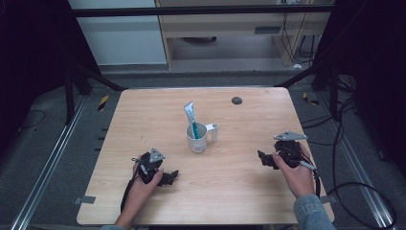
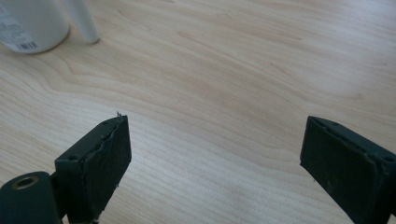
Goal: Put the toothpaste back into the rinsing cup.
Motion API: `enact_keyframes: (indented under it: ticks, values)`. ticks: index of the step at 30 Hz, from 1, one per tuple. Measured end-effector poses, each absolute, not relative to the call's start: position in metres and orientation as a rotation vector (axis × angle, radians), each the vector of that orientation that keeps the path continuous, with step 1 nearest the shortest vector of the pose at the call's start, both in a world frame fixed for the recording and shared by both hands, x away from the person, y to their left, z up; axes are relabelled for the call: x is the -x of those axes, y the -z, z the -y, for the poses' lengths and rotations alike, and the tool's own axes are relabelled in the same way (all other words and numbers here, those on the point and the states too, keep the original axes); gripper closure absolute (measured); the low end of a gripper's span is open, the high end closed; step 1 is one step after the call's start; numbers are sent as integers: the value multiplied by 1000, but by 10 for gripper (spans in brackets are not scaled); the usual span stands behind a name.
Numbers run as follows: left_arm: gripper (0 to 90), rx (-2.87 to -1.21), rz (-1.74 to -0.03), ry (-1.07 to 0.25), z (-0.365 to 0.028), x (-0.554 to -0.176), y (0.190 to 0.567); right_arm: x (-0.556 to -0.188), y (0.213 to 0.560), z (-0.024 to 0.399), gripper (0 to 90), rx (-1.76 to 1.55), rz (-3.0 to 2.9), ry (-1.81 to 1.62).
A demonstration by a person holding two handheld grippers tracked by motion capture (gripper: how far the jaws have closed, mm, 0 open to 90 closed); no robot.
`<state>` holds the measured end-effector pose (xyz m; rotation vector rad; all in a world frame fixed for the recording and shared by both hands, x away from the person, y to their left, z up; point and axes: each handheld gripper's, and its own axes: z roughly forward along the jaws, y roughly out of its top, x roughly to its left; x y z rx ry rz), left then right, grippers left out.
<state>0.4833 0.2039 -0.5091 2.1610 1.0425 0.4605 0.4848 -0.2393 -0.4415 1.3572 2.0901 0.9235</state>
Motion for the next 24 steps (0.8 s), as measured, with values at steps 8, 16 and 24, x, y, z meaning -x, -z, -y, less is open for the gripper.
enact_keyframes:
  ticks: [8, 16, 24]
  values:
    - [0, -2162, -1042, -461, -204, -483, 509, -485, 458, 241, 90, -1361, -2137, -893]
    - [0, -2161, -1042, -461, -204, -483, 509, -493, 474, 248, 99, -1431, -2128, -885]
    - [0, -2161, -1042, -461, -204, -483, 509, -501, 486, 250, 99, -1477, -2104, -890]
